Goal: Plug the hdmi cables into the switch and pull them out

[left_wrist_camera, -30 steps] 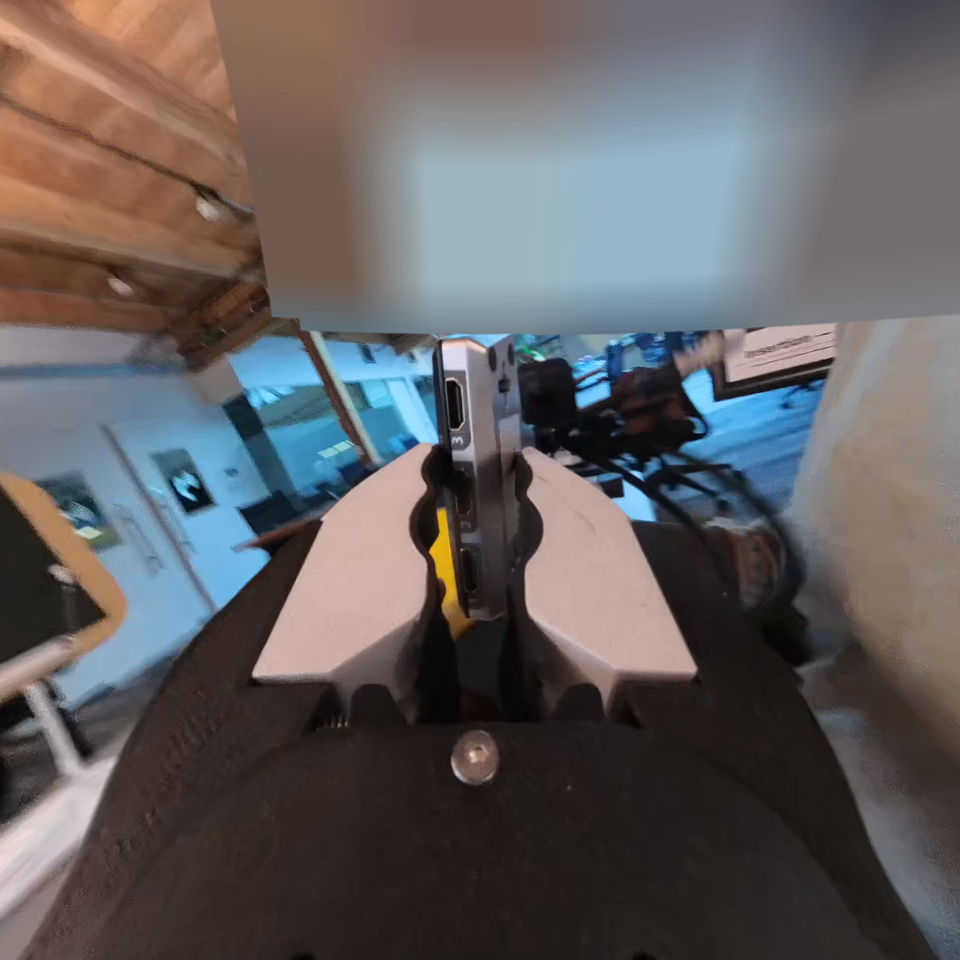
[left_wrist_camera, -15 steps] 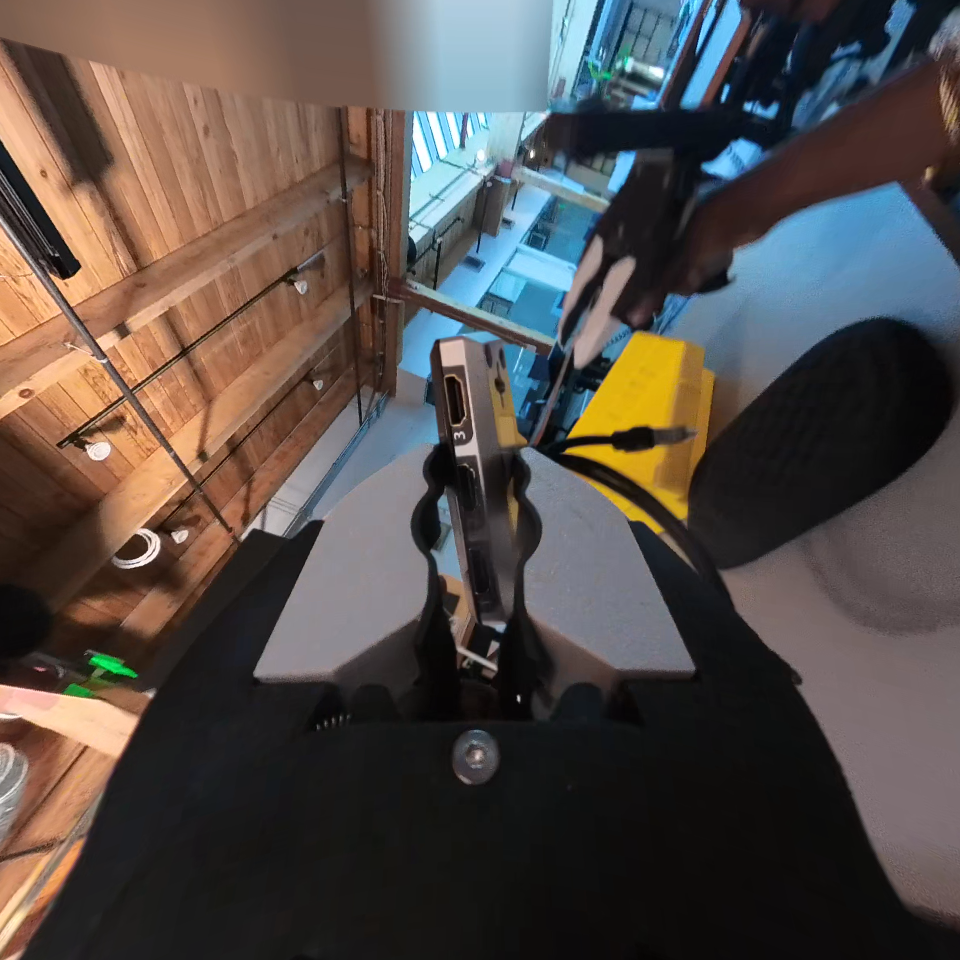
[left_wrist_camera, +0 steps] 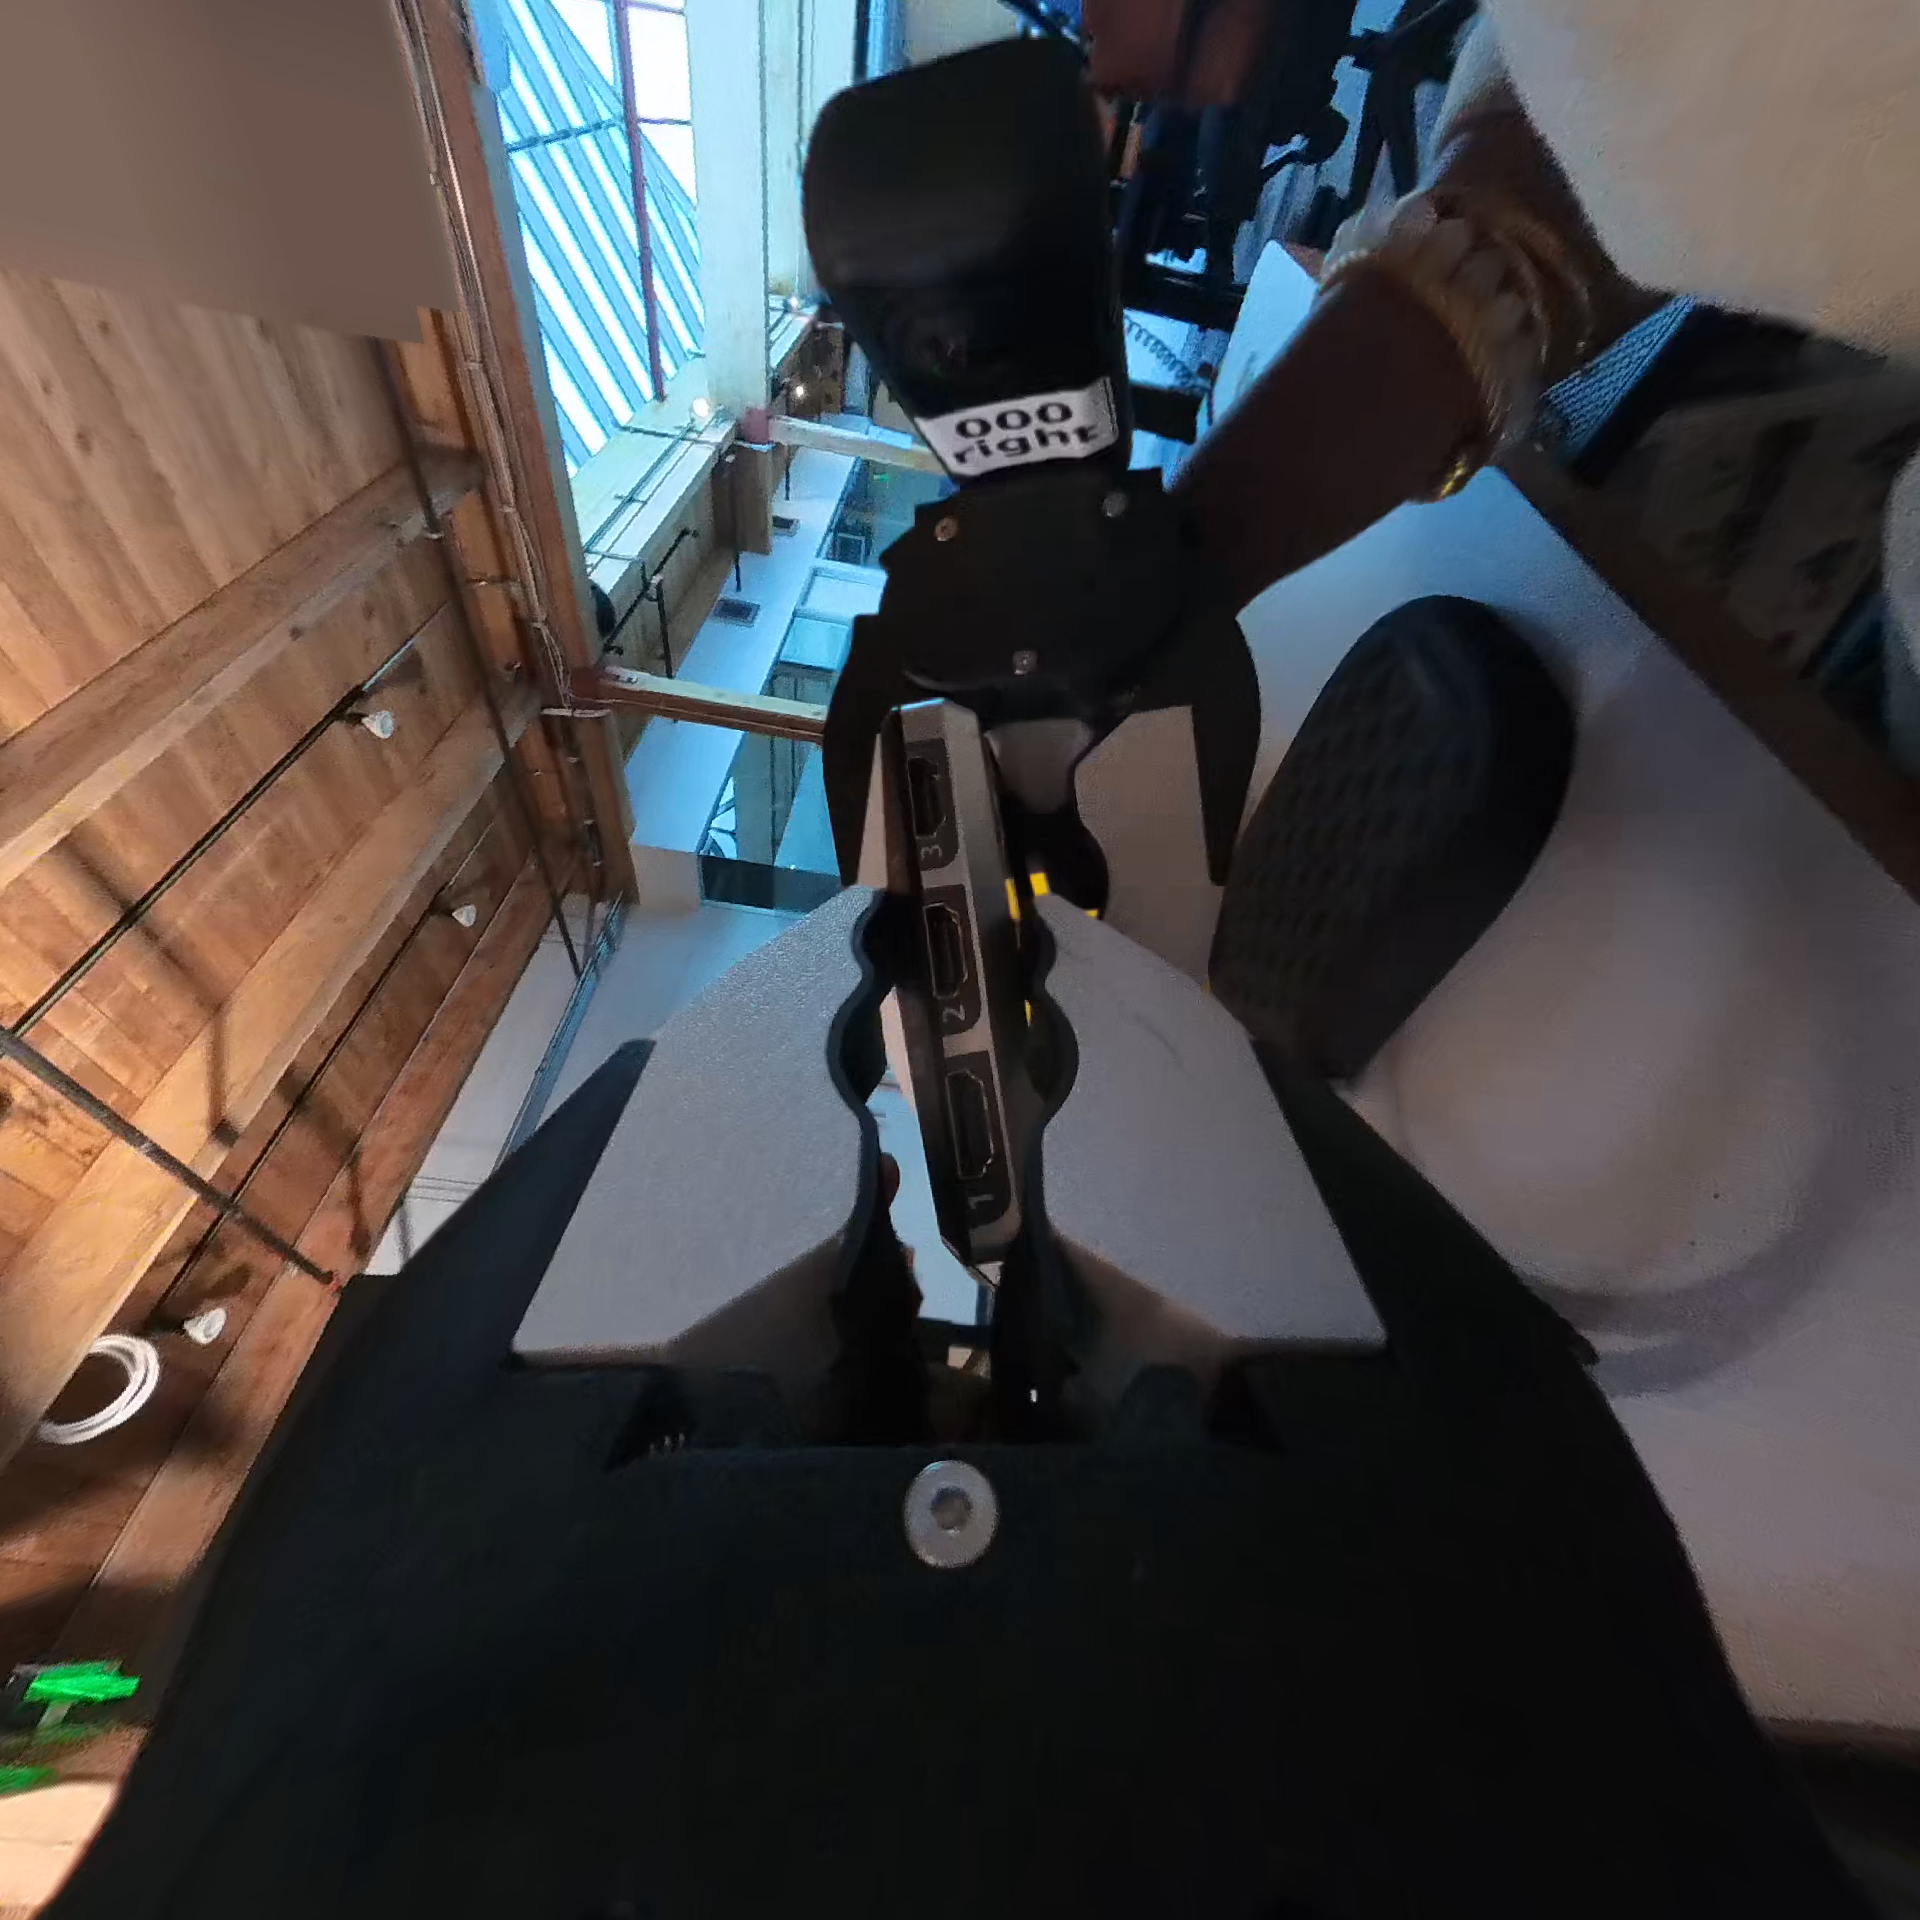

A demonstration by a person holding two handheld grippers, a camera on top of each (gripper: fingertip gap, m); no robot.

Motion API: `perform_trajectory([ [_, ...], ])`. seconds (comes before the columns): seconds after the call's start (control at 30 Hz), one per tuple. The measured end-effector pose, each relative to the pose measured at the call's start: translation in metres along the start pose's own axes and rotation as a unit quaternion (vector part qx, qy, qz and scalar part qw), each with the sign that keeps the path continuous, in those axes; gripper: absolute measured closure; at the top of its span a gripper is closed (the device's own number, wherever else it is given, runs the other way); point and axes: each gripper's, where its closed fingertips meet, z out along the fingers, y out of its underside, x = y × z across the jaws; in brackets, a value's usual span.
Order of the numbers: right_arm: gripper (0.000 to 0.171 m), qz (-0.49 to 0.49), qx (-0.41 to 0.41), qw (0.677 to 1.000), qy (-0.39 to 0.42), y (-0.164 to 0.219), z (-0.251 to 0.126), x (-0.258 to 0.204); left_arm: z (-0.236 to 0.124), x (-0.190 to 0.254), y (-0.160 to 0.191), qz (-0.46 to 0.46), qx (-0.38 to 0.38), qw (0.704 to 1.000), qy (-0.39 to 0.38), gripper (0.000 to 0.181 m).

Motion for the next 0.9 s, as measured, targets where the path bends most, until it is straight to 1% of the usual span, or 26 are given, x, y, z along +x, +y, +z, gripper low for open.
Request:
perform_trajectory([
  [0.03,0.136,-0.013,-0.001,1.0,0.005,-0.002,0.002,0.002,-0.001,-0.001,0.0,0.002,0.0,1.0,0.0,0.159],
  [0.07,0.146,-0.016,-0.01,1.0,0.016,-0.001,0.002,0.006,-0.003,-0.002,0.002,-0.003,-0.004,1.0,-0.002,0.159],
  [0.13,0.148,-0.02,-0.037,0.999,0.034,0.003,-0.002,0.015,-0.008,-0.011,0.008,-0.046,-0.01,0.998,-0.033,0.157],
  [0.2,0.149,-0.017,-0.083,0.994,0.07,0.013,-0.01,0.026,-0.019,-0.021,0.018,-0.096,-0.022,0.993,-0.071,0.144],
  [0.3,0.149,-0.022,-0.153,0.981,0.113,0.028,-0.022,0.034,-0.049,-0.042,0.037,-0.151,-0.054,0.975,-0.157,0.143],
  [0.37,0.149,-0.048,-0.202,0.97,0.123,0.038,-0.024,0.031,-0.079,-0.059,0.051,-0.181,-0.088,0.955,-0.217,0.144],
  [0.43,0.149,-0.079,-0.239,0.96,0.122,0.046,-0.022,0.027,-0.109,-0.077,0.067,-0.203,-0.13,0.935,-0.26,0.144],
  [0.5,0.149,-0.075,-0.254,0.956,0.126,0.053,-0.02,0.026,-0.138,-0.086,0.087,-0.255,-0.189,0.91,-0.267,0.144],
  [0.57,0.148,-0.061,-0.258,0.955,0.134,0.058,-0.02,0.026,-0.173,-0.087,0.107,-0.312,-0.256,0.871,-0.279,0.143],
  [0.63,0.148,-0.054,-0.257,0.955,0.139,0.061,-0.018,0.025,-0.198,-0.075,0.12,-0.358,-0.295,0.846,-0.262,0.142],
  [0.73,0.15,-0.087,-0.273,0.948,0.139,0.069,-0.011,0.015,-0.209,-0.052,0.128,-0.416,-0.311,0.826,-0.217,0.142],
  [0.8,0.149,-0.119,-0.297,0.938,0.135,0.077,-0.005,0.007,-0.197,-0.04,0.127,-0.419,-0.313,0.834,-0.178,0.142],
  [0.83,0.15,-0.126,-0.307,0.934,0.135,0.081,-0.003,0.004,-0.184,-0.033,0.123,-0.414,-0.305,0.845,-0.15,0.141],
  [0.9,0.15,-0.114,-0.319,0.93,0.141,0.087,0.0,0.004,-0.144,-0.021,0.108,-0.393,-0.262,0.877,-0.089,0.138],
])
